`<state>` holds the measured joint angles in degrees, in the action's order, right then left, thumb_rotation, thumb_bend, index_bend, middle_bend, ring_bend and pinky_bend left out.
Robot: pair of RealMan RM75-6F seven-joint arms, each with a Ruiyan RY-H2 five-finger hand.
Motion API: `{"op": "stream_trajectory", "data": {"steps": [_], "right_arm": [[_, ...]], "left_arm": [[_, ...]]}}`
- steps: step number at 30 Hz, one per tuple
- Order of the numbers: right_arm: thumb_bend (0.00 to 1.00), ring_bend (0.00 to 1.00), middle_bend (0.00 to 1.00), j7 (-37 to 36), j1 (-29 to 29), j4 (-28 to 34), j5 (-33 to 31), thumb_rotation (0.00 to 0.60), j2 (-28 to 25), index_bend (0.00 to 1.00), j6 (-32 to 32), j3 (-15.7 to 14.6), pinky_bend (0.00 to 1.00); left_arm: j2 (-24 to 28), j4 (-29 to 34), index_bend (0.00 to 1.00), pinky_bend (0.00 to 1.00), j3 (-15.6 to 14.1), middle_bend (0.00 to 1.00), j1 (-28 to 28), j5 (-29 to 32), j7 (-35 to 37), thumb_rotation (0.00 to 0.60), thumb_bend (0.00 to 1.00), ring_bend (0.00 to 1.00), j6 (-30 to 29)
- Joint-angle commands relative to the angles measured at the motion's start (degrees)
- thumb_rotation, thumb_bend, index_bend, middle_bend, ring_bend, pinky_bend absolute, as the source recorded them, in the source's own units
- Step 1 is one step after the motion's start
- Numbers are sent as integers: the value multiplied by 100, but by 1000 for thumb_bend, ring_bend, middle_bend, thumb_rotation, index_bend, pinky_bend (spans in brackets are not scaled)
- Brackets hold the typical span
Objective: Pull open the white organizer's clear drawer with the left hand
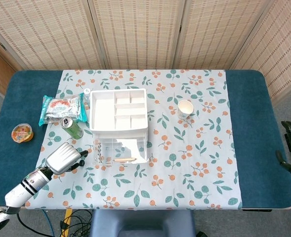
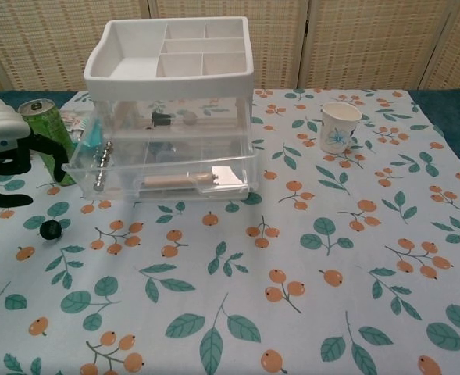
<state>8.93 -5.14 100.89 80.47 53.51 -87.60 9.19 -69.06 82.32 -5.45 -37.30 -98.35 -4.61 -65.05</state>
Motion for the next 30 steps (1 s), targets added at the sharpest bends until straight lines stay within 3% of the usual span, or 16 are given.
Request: {"op": "stream_trajectory", "data": {"steps": [1, 9, 13, 16, 21, 25, 30], "right_arm": [[373, 122, 140, -6, -4, 2, 1, 600, -8, 75, 4, 2, 163], [373, 122, 141, -54, -11, -10, -49, 600, -42, 75, 89, -20, 163], [373, 122, 153, -156, -44, -17, -23, 600, -55, 75, 256, -93, 163], [378, 122, 154, -302, -63, -50, 36, 600, -71, 75, 370, -157, 163], [390, 122, 159, -525, -74, -134, 236, 600, -44, 75, 460, -281, 163], [395, 121, 164, -639, -53, -214, 371, 600, 47, 75, 512, -408, 163], [396, 122, 165, -708, -47, -260, 419, 600, 108, 75, 532, -461, 163]], "left_arm": [[43, 54, 420, 1000, 31, 977, 48, -2, 13, 600, 274, 1000, -94], [547, 590, 424, 1000, 245, 972, 399, 351, 361, 600, 274, 994, -627], [778, 748, 402, 995, 488, 907, 730, 972, 266, 600, 274, 888, -909], [911, 903, 349, 890, 619, 785, 993, 1556, -85, 600, 274, 739, -1002], [933, 1037, 271, 589, 730, 563, 1421, 2150, -385, 600, 274, 451, -1313], [860, 1090, 254, 472, 711, 500, 1797, 2341, -534, 600, 273, 383, -1649], [878, 1316, 252, 449, 632, 498, 2157, 2370, -687, 600, 272, 379, -1952]]}}
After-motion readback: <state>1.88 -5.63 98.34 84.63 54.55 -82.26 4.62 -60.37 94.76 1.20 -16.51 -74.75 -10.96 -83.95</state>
